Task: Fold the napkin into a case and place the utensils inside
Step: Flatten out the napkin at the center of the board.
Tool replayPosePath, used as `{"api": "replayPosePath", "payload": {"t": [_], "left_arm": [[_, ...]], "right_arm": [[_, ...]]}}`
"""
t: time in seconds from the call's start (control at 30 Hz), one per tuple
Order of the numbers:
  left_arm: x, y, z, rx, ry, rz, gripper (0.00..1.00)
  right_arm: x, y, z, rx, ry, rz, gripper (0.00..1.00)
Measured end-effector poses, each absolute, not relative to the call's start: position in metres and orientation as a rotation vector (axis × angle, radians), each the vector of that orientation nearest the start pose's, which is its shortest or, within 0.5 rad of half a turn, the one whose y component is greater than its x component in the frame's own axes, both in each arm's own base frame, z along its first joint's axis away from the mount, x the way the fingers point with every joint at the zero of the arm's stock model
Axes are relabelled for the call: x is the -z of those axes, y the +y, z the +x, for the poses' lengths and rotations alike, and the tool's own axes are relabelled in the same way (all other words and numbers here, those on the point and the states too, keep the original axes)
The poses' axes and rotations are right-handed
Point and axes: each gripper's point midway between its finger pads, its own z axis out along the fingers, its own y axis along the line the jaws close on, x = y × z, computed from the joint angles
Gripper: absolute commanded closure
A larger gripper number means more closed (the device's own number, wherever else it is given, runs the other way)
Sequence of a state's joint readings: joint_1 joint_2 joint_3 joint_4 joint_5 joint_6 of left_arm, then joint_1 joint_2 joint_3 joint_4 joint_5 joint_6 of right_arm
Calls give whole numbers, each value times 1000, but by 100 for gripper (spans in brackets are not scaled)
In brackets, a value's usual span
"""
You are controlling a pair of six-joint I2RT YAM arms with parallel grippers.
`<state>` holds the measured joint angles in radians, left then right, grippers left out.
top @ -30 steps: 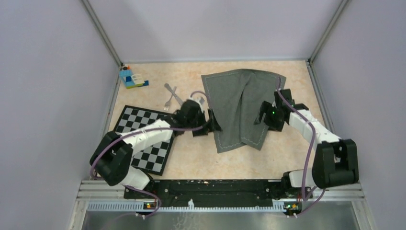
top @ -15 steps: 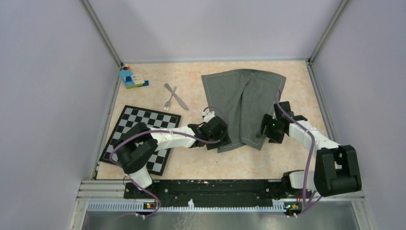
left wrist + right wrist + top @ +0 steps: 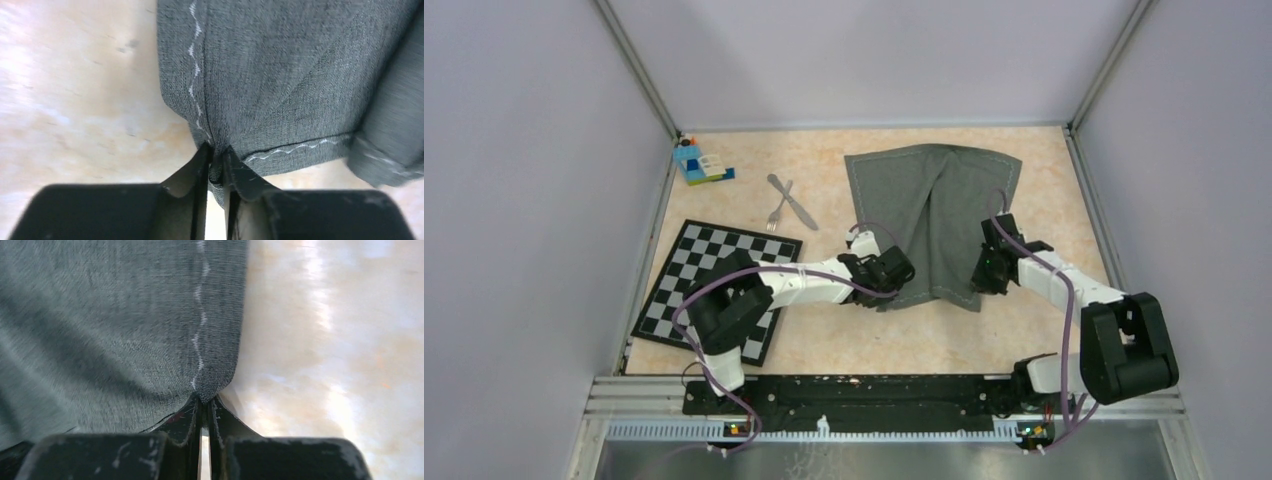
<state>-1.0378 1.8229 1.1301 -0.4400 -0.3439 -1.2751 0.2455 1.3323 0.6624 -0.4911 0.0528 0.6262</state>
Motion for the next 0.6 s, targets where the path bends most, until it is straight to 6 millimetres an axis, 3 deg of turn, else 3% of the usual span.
{"api": "replayPosePath", "payload": {"t": [0.13, 0.27, 0.37, 0.5, 0.6], "left_arm": [[-24, -309, 227, 297, 2572, -355, 89], [-30, -262, 216, 240, 2564, -260, 90], [-44, -255, 208, 285, 2552, -166, 89], [-61, -268, 202, 412, 2543, -55, 77], [-63, -271, 195, 441, 2560, 34, 51]], "right_arm": [[-34, 47, 239, 23, 2650, 648, 100], [-74, -6, 235, 351, 2490, 861, 100], [-98, -33, 230, 465, 2362, 956, 100], [-107, -62, 215, 596, 2286, 1067, 42], [-111, -81, 203, 676, 2268, 1137, 23]]}}
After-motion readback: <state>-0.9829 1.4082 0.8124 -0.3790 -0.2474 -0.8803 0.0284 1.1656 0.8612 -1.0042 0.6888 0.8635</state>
